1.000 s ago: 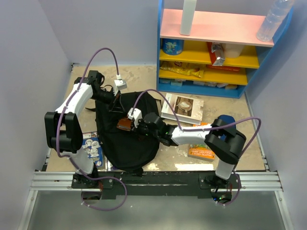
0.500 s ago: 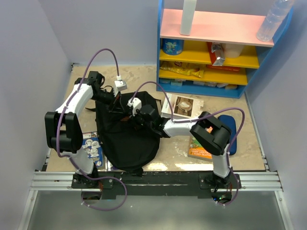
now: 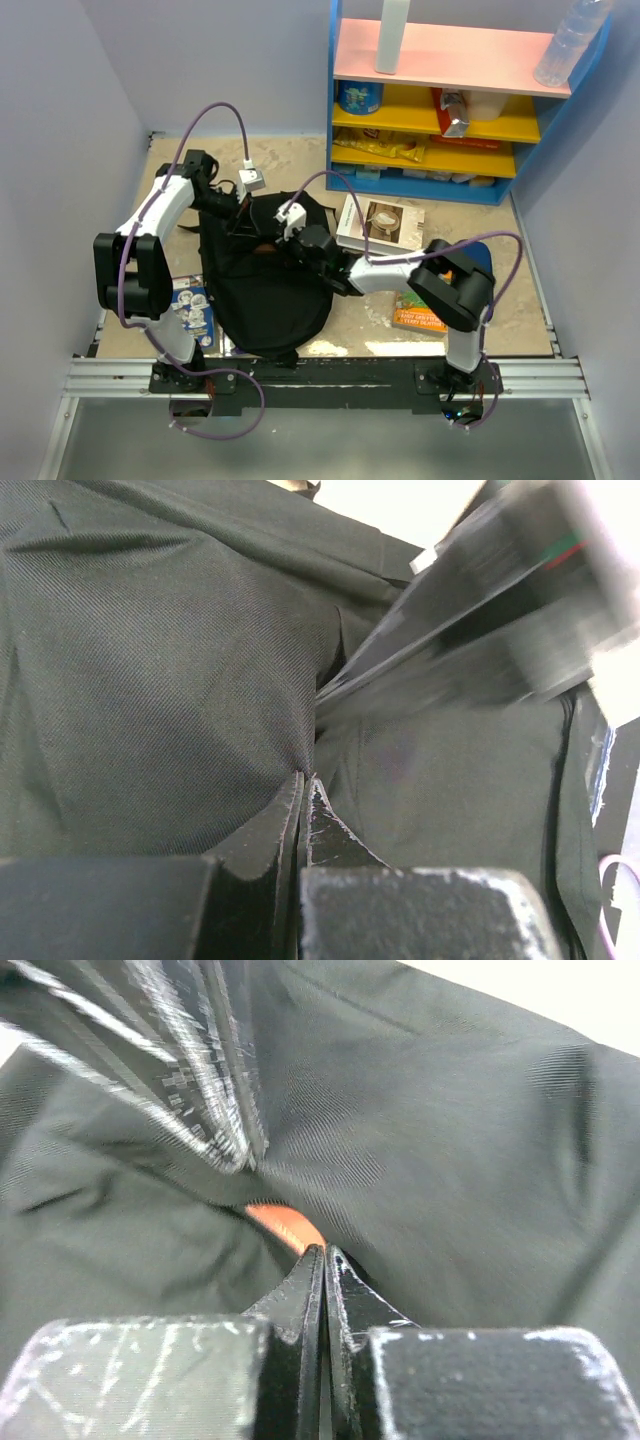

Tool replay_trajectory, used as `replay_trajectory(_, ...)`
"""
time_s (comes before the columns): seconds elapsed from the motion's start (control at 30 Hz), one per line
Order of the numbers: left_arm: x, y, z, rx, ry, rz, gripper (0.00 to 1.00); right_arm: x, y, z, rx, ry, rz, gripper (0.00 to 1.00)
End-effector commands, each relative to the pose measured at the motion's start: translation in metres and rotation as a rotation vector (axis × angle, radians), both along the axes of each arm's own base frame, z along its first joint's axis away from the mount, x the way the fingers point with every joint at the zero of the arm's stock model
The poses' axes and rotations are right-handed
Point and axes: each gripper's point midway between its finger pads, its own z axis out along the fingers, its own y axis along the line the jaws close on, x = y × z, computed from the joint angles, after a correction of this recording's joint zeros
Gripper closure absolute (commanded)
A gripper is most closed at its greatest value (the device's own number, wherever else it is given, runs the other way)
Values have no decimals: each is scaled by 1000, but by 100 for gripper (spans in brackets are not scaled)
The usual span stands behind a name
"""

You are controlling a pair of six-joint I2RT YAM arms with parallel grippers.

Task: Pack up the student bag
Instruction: Place the personal item in the student bag.

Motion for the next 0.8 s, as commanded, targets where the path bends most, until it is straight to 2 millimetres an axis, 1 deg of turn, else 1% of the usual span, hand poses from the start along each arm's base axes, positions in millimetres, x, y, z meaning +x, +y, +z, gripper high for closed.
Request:
replay_trajectory(0.0, -14, -7, 15, -76, 34, -27, 97, -10, -14, 58, 91, -99, 19, 93)
replay_trajectory(0.03, -19, -6, 18, -87, 59, -28, 85, -13, -15, 53, 70, -96, 39, 86)
replay_trajectory(0.07, -18, -4, 19, -97, 52, -44, 79, -21, -17, 44, 46, -79, 77, 82)
replay_trajectory(0.1, -12, 2, 28, -116, 27, -37, 70, -30, -15, 38, 20, -79, 135, 78)
replay_trajectory(0.13, -19, 4, 33, -125, 58, -48, 52, -35, -16, 42, 19, -91, 165, 68)
replay_trajectory(0.17, -10, 19, 33, -129, 37, -6, 43, -37, -20, 36, -3, -101, 188, 64)
replay_trajectory(0.2, -9, 28, 29, -103, 28, 3, 36, -43, -17, 35, -7, -100, 236, 62)
replay_trajectory(0.23, -9, 34, 25, -84, 18, 6, 34, -45, -15, 34, -18, -100, 265, 58)
replay_trajectory(0.27, -9, 43, 22, -67, 0, 8, 32, -42, -12, 35, -40, -118, 296, 57)
replay_trajectory(0.3, -14, 48, 13, -41, 17, 8, 23, -45, -8, 36, -39, -116, 338, 56)
replay_trajectory(0.33, -16, 50, 8, -29, 19, 0, 13, -44, -6, 38, -39, -122, 356, 54)
replay_trajectory(0.37, -20, 50, 5, -22, 24, -4, 4, -36, -2, 37, -38, -120, 360, 54)
replay_trajectory(0.4, -25, 52, 0, -15, 39, -3, 0, -31, 0, 38, -35, -116, 367, 54)
replay_trajectory(0.43, -27, 52, -1, -12, 34, -11, 0, -19, 3, 45, -21, -120, 362, 54)
replay_trajectory(0.47, -31, 54, -4, -2, 39, -14, 0, -14, 6, 37, -23, -104, 364, 54)
replay_trajectory(0.5, -33, 54, -6, 4, 43, -15, 0, -7, 7, 36, -20, -102, 361, 54)
replay_trajectory(0.53, -35, 56, -9, 14, 40, -18, 0, 0, 9, 41, -2, -109, 374, 54)
replay_trajectory(0.57, -41, 58, -14, 33, 50, -23, 0, 2, 10, 39, 1, -94, 385, 54)
replay_trajectory(0.6, -44, 59, -18, 41, 52, -29, 0, 4, 12, 29, -4, -73, 405, 54)
replay_trajectory(0.63, -46, 61, -21, 56, 51, -35, 0, 3, 16, 34, 12, -72, 441, 55)
replay_trajectory(0.67, -54, 65, -29, 83, 68, -39, 0, 1, 17, 33, 12, -66, 455, 55)
replay_trajectory(0.7, -56, 67, -34, 101, 70, -42, 0, 0, 18, 40, 21, -78, 466, 55)
replay_trajectory(0.73, -55, 70, -37, 126, 40, -36, 0, -2, 18, 46, 29, -86, 473, 55)
replay_trajectory(0.77, -62, 74, -45, 146, 52, -31, 0, -2, 18, 51, 43, -88, 470, 55)
